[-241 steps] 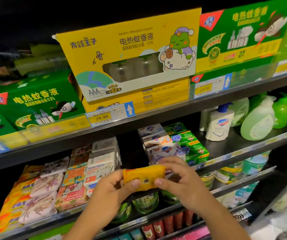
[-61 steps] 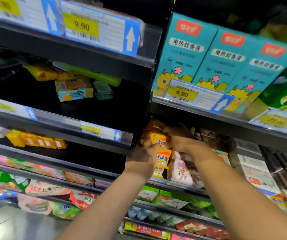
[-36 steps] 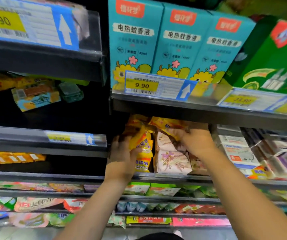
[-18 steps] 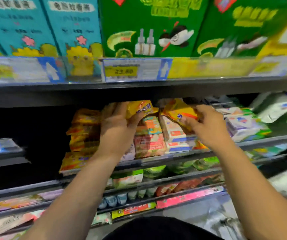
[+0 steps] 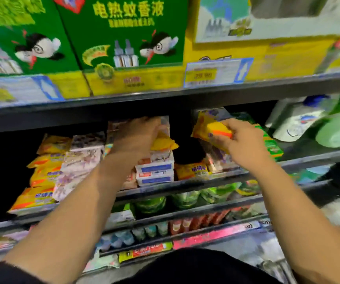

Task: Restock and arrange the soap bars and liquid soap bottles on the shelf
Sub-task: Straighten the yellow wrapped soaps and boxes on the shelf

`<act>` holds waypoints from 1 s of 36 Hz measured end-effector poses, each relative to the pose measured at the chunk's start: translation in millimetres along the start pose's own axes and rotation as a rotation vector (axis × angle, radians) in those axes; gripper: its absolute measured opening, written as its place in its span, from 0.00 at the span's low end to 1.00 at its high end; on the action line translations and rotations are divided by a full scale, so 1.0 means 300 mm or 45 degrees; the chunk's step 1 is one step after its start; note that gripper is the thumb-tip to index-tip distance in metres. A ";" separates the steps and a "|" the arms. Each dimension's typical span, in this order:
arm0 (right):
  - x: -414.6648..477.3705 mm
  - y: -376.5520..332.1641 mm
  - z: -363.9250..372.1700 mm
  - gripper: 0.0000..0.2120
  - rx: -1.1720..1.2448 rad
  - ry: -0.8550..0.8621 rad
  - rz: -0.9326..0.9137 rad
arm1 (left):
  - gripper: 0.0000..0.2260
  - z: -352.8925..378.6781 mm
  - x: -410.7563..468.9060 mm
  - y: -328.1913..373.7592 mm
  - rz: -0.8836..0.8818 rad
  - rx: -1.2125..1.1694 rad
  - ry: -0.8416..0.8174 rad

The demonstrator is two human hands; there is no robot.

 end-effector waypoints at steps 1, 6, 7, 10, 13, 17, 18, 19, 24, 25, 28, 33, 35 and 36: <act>0.005 0.004 0.016 0.16 0.001 -0.020 -0.017 | 0.20 -0.005 0.008 0.015 -0.022 -0.022 -0.042; 0.030 0.021 0.031 0.17 0.162 -0.063 0.001 | 0.19 -0.045 0.032 0.032 -0.093 -0.210 0.004; 0.035 0.025 0.039 0.18 0.209 -0.105 0.016 | 0.20 -0.029 0.030 0.032 -0.085 -0.294 -0.037; 0.047 0.020 0.054 0.17 0.306 -0.190 -0.008 | 0.27 0.051 -0.021 0.017 -0.083 -0.546 -0.318; 0.049 0.007 0.053 0.14 0.508 -0.211 0.030 | 0.29 0.074 -0.083 -0.022 -0.029 -0.550 -0.374; 0.045 0.002 0.069 0.15 0.547 -0.215 0.054 | 0.24 0.040 -0.084 -0.025 0.053 -0.586 -0.369; 0.045 -0.003 0.068 0.15 0.547 -0.210 0.052 | 0.23 0.046 -0.077 -0.036 0.033 -0.623 -0.379; 0.045 -0.007 0.066 0.15 0.546 -0.208 0.050 | 0.22 0.043 -0.072 -0.041 -0.005 -0.658 -0.381; 0.063 -0.001 0.039 0.14 0.635 -0.185 0.102 | 0.13 0.045 -0.043 -0.059 -0.206 -0.767 -0.372; 0.069 0.009 0.029 0.14 0.647 -0.164 0.116 | 0.12 0.046 -0.036 -0.048 -0.216 -0.738 -0.381; 0.077 0.034 0.008 0.15 0.773 -0.128 0.190 | 0.08 0.050 -0.011 0.007 -0.210 -0.704 -0.405; 0.070 0.056 0.007 0.18 0.963 -0.116 0.294 | 0.14 0.063 0.046 0.143 -0.102 -0.594 -0.446; 0.068 0.047 -0.007 0.17 0.925 -0.102 0.258 | 0.13 0.065 0.073 0.187 -0.049 -0.492 -0.380; 0.067 0.046 -0.013 0.17 0.908 -0.096 0.241 | 0.13 0.067 0.085 0.208 -0.024 -0.425 -0.346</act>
Point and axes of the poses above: each hand's wrist, its own x-axis towards the middle knuckle, its own z-axis out of the palm, y = z × x, the point moved 10 cm from there along x, towards the middle knuckle, and after that the axes turned 10 degrees about y, right-handed, at the moved point
